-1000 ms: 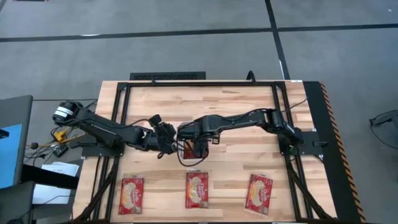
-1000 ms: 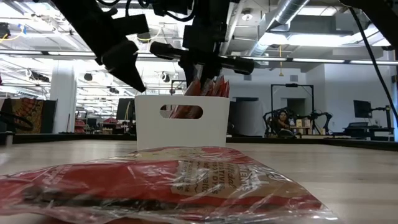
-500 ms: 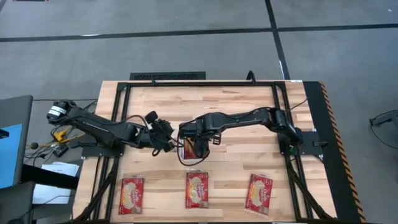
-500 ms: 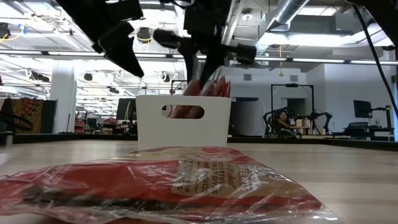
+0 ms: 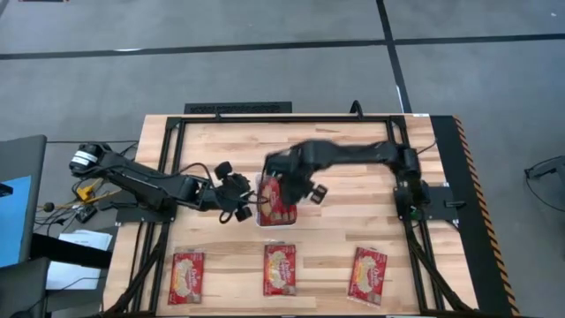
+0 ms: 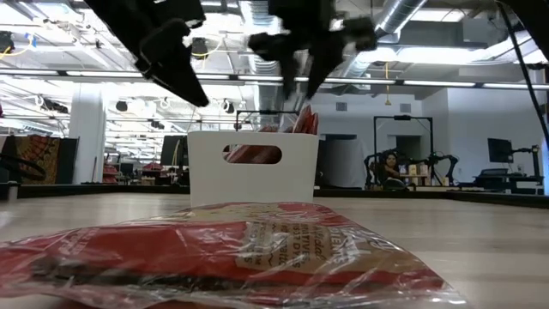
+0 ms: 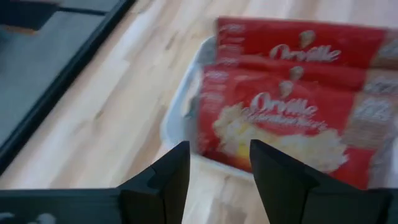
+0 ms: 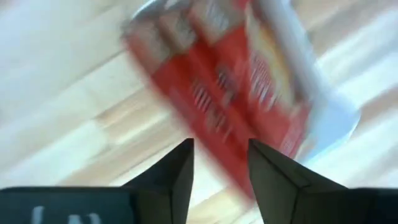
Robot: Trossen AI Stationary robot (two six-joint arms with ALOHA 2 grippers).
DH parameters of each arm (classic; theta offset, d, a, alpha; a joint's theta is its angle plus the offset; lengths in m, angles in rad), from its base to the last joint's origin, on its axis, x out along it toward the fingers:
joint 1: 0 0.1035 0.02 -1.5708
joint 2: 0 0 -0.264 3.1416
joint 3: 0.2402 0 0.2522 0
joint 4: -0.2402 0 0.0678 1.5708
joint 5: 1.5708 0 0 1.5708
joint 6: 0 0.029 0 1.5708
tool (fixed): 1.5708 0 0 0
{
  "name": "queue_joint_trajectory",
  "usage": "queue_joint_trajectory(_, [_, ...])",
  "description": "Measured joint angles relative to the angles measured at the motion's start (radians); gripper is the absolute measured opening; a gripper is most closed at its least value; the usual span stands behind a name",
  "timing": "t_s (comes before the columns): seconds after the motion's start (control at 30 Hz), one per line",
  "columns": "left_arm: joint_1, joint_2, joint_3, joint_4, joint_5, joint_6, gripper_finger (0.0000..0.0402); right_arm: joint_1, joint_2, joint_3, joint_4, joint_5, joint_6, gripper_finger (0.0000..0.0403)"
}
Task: Sort popcorn bags into baskets
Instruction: Put the red popcorn bag into the white bin
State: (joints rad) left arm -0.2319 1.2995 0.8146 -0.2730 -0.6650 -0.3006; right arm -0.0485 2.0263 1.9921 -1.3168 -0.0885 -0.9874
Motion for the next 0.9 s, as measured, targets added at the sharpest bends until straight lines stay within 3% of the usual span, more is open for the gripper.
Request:
queue_joint_trajectory(0.23, [0.035, 0.079, 0.0, 0.137, 0.145, 0.095, 0.0158, -0.128, -0.249, -0.192, 0.024, -0.233, 0.078, 0.0066])
queue_joint_trajectory(0.33, [0.044, 0.104, 0.0, 0.143, 0.188, 0.098, 0.0158, -0.175, -0.383, -0.367, 0.138, -0.339, 0.115, 0.0021])
queue_joint_trajectory(0.43, [0.045, 0.119, -0.001, 0.141, 0.209, 0.099, 0.0158, -0.199, -0.528, -0.592, 0.355, -0.397, 0.194, 0.0011])
queue_joint_trajectory(0.67, [0.054, 0.145, -0.001, 0.123, 0.257, 0.149, 0.0158, -0.164, -0.733, -1.069, 1.01, -0.162, 0.736, 0.0011])
queue_joint_trajectory(0.9, [0.083, 0.168, 0.0, 0.135, 0.303, 0.18, 0.0157, -0.102, -0.734, -1.345, 1.494, -0.079, 1.047, 0.001])
